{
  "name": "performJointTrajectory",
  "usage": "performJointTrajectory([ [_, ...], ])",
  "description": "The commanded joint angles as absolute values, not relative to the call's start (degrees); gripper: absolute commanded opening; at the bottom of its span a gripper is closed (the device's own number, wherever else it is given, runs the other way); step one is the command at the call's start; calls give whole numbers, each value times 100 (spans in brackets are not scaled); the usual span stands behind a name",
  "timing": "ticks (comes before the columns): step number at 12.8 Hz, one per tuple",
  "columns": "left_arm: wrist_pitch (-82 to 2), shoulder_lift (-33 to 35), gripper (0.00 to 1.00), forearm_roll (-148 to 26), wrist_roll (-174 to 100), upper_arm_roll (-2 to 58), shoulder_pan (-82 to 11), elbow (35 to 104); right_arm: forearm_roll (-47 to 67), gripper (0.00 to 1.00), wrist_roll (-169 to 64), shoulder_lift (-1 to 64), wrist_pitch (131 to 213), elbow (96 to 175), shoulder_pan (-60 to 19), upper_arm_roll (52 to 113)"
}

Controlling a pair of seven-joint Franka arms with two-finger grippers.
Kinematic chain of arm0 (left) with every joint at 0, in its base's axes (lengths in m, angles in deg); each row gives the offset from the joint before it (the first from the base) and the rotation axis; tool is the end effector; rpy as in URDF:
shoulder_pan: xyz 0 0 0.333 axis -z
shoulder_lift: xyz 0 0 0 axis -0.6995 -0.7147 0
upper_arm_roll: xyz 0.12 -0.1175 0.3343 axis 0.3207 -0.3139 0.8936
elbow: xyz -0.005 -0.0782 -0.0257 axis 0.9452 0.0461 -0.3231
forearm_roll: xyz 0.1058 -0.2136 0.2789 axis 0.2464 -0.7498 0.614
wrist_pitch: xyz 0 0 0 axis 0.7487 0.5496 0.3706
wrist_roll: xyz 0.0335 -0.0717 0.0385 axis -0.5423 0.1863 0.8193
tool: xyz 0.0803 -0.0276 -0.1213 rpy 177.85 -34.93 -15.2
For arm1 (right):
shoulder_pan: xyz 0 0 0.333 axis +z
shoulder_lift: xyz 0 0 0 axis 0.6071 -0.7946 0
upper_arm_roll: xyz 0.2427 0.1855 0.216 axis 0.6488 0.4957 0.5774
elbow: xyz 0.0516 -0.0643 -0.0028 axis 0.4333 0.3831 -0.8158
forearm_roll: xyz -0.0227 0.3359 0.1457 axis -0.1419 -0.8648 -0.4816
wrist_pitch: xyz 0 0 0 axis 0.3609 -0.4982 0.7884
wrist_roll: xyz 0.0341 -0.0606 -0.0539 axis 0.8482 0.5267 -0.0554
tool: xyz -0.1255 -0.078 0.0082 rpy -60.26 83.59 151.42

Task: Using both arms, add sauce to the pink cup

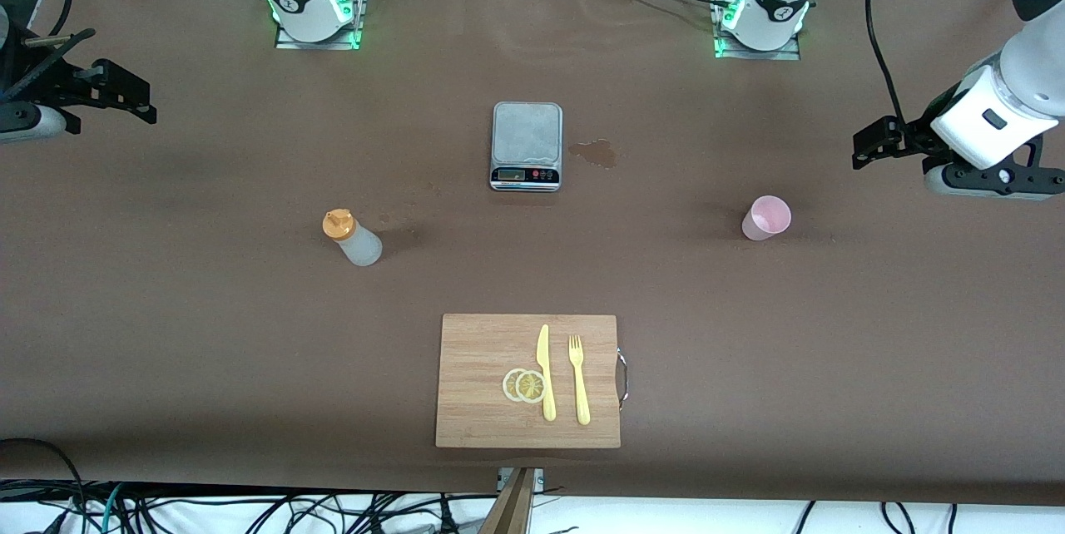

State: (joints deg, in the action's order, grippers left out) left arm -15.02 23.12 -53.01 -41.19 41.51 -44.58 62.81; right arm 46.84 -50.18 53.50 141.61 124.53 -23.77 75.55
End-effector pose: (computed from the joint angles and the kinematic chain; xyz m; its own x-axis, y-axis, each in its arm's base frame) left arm 0.5434 -0.0421 0.5866 0.9955 -0.0376 -0.0867 -0.0363 -0.9992 0.0161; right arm 0.5235 0.0168 0.6420 0.9852 0.1581 -0.0657 0.1576 -0.9874 -0.0131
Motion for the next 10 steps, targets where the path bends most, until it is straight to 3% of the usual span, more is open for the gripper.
performJointTrajectory([
  [1,-1548,2447,100,-5384,-4063,4262,-4359,6442,4699,100,-5078,5333,14132,12355,-2385,7568],
  [10,-1478,2298,100,-5384,-4019,4244,-4412,6336,4699,100,-5087,5341,14123,12355,-2385,7568],
])
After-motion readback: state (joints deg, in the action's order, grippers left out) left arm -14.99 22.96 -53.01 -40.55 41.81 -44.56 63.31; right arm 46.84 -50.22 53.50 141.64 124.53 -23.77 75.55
